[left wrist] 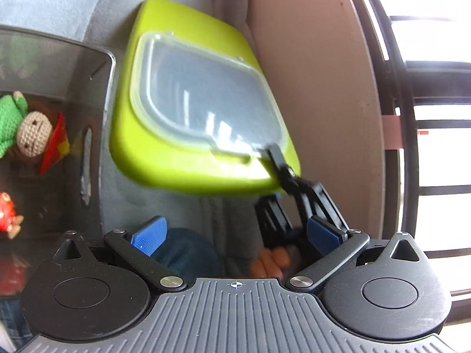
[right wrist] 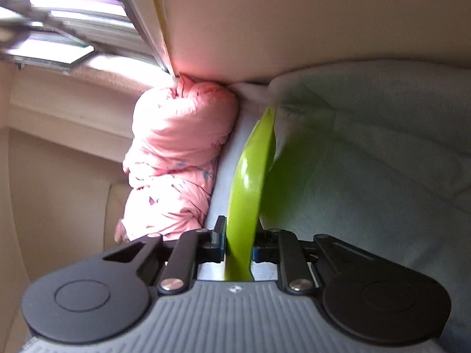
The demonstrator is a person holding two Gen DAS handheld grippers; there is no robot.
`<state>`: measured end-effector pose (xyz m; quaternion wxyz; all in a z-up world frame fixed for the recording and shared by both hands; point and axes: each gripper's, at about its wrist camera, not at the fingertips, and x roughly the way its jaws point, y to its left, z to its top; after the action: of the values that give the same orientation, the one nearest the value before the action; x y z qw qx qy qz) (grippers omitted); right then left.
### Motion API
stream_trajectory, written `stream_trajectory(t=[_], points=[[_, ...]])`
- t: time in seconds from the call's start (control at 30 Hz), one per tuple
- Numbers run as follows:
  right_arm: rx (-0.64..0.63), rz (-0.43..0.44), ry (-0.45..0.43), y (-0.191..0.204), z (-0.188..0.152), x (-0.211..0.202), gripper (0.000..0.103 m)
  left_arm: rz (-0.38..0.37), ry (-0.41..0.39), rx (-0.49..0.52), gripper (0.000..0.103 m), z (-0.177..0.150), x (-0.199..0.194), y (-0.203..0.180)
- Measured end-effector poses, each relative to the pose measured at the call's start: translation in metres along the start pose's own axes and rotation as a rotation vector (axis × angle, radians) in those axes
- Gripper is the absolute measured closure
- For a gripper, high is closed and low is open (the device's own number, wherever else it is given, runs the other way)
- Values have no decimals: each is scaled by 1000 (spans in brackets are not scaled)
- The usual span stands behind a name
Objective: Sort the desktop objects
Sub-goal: 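Close the right gripper on the lime green container's rim, then tilt the lime green container up onto its edge with the right gripper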
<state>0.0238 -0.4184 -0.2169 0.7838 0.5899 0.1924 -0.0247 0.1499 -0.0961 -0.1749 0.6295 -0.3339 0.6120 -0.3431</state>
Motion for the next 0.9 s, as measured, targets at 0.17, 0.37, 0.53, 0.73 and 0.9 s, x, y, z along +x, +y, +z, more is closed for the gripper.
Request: stream_trajectory(t=[0.17,0.37,0.53,0.73,0.9], points=[[16,-40,-34,13,0,-45,85,-37,7,9,0,-14,13,-5],[70,-67,-16,9,-2,-68,85,-41,38,54,0,-27,9,-8],[28,-89,-39,10,-4,-62,84,-62,45,14,0,-35,1,-4],[-105,-128,-92,22,-23,-51,60,-79,28,-28,0,-36,-5,6],[-86,-136,-78,16,-34,-40,45,-90,19,-46,0,-37,-6,10]])
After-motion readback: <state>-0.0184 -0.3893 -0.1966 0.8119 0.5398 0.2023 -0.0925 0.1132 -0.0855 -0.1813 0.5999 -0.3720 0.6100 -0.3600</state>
